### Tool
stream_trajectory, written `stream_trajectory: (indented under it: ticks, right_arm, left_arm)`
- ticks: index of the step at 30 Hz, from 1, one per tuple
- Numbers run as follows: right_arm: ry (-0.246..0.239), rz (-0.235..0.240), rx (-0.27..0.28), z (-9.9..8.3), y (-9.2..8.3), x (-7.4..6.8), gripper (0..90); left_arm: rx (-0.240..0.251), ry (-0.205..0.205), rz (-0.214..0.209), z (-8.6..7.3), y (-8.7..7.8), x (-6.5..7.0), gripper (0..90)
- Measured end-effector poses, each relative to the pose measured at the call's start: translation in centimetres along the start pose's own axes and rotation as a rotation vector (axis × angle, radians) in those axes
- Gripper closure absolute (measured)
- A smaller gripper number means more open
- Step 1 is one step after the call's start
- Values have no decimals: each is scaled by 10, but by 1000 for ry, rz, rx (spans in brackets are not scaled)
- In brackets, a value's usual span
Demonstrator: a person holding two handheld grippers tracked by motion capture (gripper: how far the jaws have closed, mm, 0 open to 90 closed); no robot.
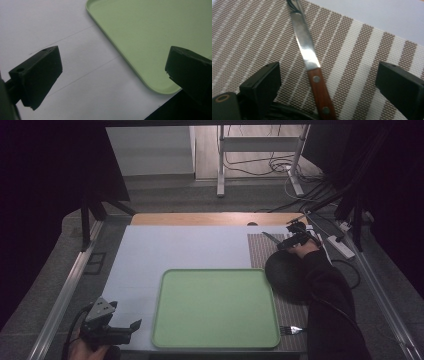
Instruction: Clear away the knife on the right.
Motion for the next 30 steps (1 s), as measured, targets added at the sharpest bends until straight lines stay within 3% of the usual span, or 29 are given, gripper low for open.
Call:
stream_trajectory:
  ticks: [1,2,7,11,13,17,26,30]
  right_arm:
    - [-5,3,-10,-1,1,0,168]
    - [-5,3,-10,-1,1,0,168]
    - [-31,5,7,1,-2,1,351]
    - [-56,21,2,0,-6,1,573]
    - [-57,27,2,0,-6,0,590]
    - [-62,47,0,-2,-8,2,760]
    - [-107,30,8,-2,-9,5,777]
    - [-117,-15,14,-2,-12,14,778]
  left_arm:
    - [0,0,0,0,0,0,11]
    - [0,0,0,0,0,0,11]
    - [0,0,0,0,0,0,11]
    - [-2,2,1,0,0,0,11]
    - [-2,2,1,0,0,0,11]
    - [-3,3,2,0,0,0,11]
    - [-4,4,3,-1,0,0,11]
    - [-4,4,3,-1,-1,0,11]
Point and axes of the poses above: each handheld gripper's, and its own axes: y roughly forward along the jaws, z roughly out of its top, x roughly to its right, the point moved 9 cm from there along y, roughly forward along the jaws, and after that the axes turned 13 degrees about y, right-handed, at the moved point
